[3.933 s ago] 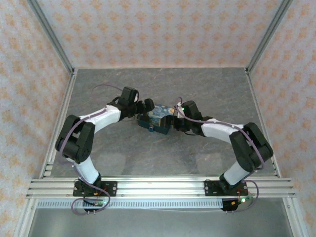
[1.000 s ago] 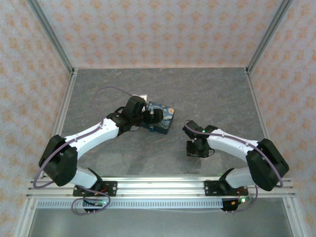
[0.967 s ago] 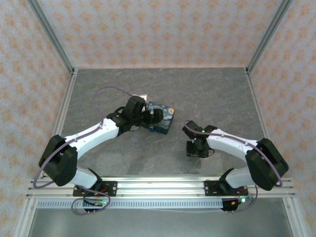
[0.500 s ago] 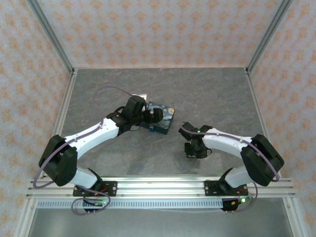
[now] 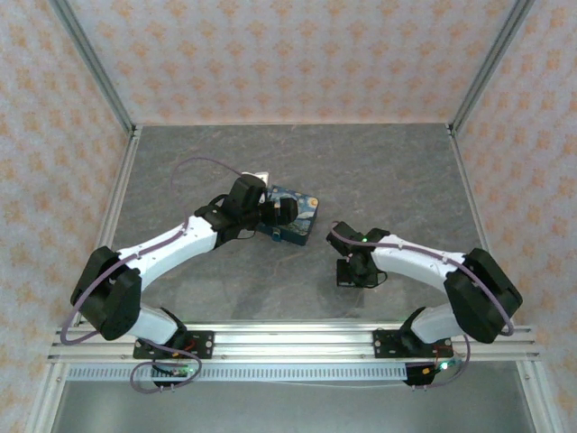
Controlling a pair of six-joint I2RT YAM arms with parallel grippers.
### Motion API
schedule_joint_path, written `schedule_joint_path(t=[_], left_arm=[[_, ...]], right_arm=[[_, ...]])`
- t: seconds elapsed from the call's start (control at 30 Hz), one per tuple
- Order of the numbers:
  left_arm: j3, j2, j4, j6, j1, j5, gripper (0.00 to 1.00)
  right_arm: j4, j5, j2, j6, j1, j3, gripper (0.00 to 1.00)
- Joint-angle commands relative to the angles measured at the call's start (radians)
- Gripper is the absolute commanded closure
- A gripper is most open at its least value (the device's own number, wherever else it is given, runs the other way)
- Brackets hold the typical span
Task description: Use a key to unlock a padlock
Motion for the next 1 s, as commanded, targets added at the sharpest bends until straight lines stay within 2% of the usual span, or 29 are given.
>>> schedule_joint_path(t=[0.0, 0.2, 0.37, 0.47, 0.7, 0.97], left_arm=[[0.016, -0.030, -0.013, 0.012, -0.007, -0.013, 0.00], [-0.010, -0.074, 0.031, -0.093, -0.004, 0.030, 0.00], [-0.059, -0.117, 0.175, -0.205, 0.007, 0.126, 0.00], [-0.068, -0.135, 0.263, -0.223, 0.006, 0.186, 0.02], [-0.026, -0.117, 0.325, -0.170, -0.040, 0.267, 0.24], [0.032, -0.052, 0.357, -0.174, -0.078, 0.294, 0.44]], right_arm=[[0.004, 0.039, -0.056, -0.011, 0.007, -0.003, 1.00], [0.159, 0.017, -0.169, -0.030, 0.007, -0.020, 1.00], [0.356, -0.024, -0.251, -0.060, -0.007, -0.027, 1.00], [0.484, -0.062, -0.289, -0.074, -0.020, -0.020, 1.00], [0.719, -0.115, -0.356, -0.086, -0.033, 0.004, 1.00], [0.732, -0.184, -0.364, -0.125, -0.033, 0.062, 1.00]])
